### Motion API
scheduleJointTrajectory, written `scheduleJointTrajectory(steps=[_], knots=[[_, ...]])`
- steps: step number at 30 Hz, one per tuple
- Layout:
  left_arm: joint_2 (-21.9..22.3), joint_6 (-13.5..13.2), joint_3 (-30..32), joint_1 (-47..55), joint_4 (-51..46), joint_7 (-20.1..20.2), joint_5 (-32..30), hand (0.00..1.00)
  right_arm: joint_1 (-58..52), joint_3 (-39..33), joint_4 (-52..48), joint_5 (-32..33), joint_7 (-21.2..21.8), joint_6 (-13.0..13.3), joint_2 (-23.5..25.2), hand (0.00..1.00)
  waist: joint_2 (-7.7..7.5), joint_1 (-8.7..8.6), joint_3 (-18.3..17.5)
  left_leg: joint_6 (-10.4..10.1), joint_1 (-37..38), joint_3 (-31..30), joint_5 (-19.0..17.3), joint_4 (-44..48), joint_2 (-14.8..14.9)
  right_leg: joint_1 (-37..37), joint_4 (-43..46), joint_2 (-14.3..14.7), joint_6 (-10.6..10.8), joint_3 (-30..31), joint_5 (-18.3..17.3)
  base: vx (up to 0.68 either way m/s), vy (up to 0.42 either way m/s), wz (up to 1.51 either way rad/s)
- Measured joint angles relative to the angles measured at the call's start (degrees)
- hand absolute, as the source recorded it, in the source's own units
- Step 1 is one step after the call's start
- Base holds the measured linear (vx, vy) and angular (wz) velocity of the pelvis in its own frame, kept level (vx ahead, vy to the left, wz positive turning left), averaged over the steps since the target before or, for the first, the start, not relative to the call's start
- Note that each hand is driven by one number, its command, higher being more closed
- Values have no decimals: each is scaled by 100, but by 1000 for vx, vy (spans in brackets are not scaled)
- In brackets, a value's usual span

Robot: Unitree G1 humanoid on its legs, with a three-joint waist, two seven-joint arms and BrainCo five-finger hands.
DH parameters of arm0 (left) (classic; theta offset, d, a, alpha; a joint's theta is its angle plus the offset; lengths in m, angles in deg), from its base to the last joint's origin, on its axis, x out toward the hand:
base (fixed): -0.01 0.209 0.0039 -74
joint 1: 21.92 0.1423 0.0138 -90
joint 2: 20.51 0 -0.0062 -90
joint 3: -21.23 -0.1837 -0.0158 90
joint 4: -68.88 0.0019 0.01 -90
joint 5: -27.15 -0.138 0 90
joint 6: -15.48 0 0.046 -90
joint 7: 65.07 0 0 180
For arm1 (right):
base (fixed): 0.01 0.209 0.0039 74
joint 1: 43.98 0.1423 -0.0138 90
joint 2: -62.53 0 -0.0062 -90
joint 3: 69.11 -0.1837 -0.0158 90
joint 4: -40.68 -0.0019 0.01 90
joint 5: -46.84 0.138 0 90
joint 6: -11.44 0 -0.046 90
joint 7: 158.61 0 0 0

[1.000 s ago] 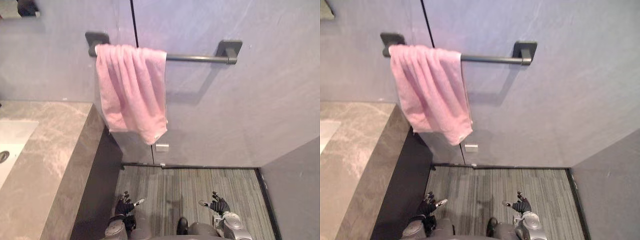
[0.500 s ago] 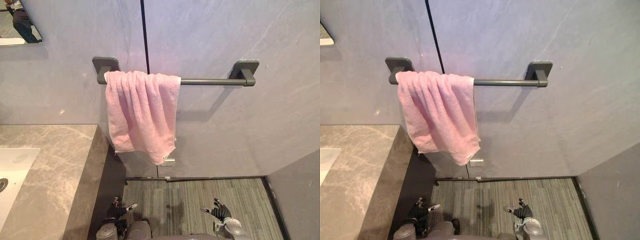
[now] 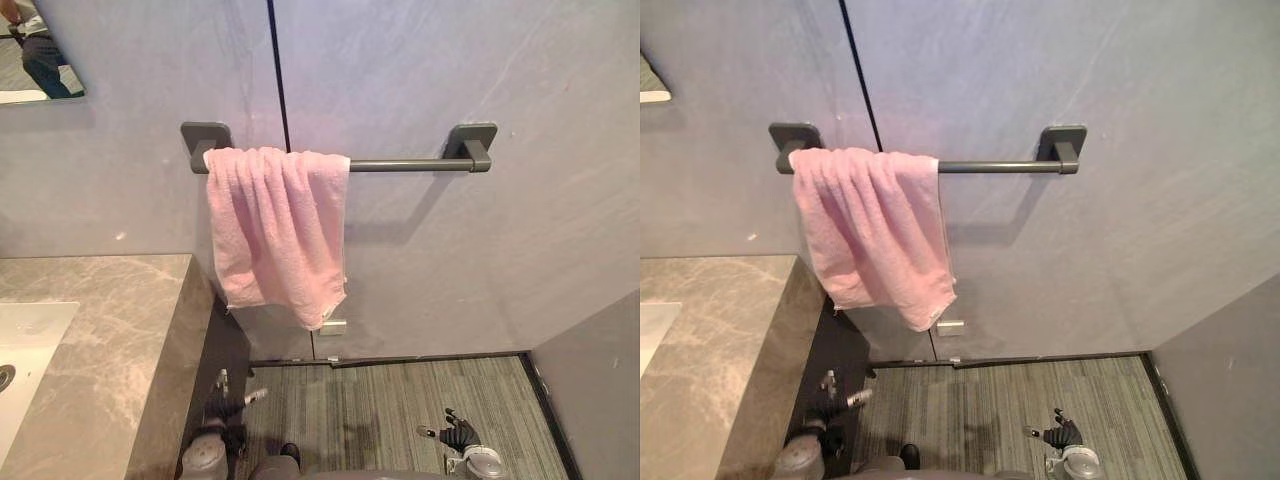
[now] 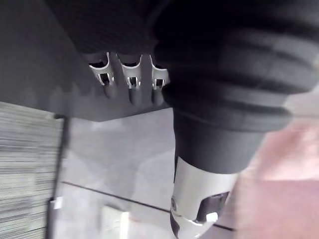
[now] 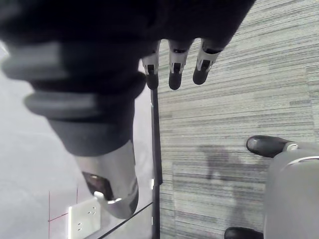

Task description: Organize washtable

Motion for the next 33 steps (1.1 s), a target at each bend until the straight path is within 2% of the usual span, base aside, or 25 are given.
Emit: scheduleJointTrajectory(steps=[4,10,15,22,26,31,32,33], knots=[[4,-71,195,83,-1233,-11,-7,0,-86,5,-202,-51,12,2,-20,0,69,1,-49,56,126,-60,189,-353,-81,1,-70,-54,40,-27,24,-40,15,5],[-12,-193,338,65,-2156,-180,-83,0,-89,6,-273,-112,34,-1,-20,0,53,9,-59,78,242,-64,284,-568,-110,21,-105,-65,54,-9,34,0,0,0],[-135,-226,416,12,-2744,-441,-400,0,-112,12,-422,-126,47,0,-18,0,17,-2,-86,75,369,-66,290,-660,-117,186,-271,-55,55,-6,97,8,-7,-2],[-485,-261,359,-282,-2770,-475,-447,0,-152,235,-421,-219,164,-4,-25,0,-18,-21,-106,75,417,-47,296,-705,-118,204,-278,-56,53,12,95,0,0,0],[-636,-280,175,-512,-2602,-363,-447,0,-146,249,-421,-223,175,-11,-24,0,-35,-28,-117,75,436,-30,297,-710,-118,210,-280,-56,53,28,95,-24,-11,-2],[-764,-268,76,-823,-2058,-359,-451,0,-102,401,-422,-223,198,-12,-43,0,-76,-144,-142,73,437,41,295,-721,-114,209,-371,-52,31,88,137,-23,-11,-7],[-825,-235,-18,-917,-1936,-357,-452,100,-84,438,-422,-223,241,-12,-44,0,-78,-143,-141,72,437,95,294,-723,-108,203,-407,-45,19,147,172,-22,-8,-20],[-859,-233,-60,-948,-1902,-352,-455,100,-76,461,-426,-224,257,-12,-45,0,-82,-144,-141,72,437,110,293,-725,-108,204,-431,-45,28,164,188,-21,-9,-16]])
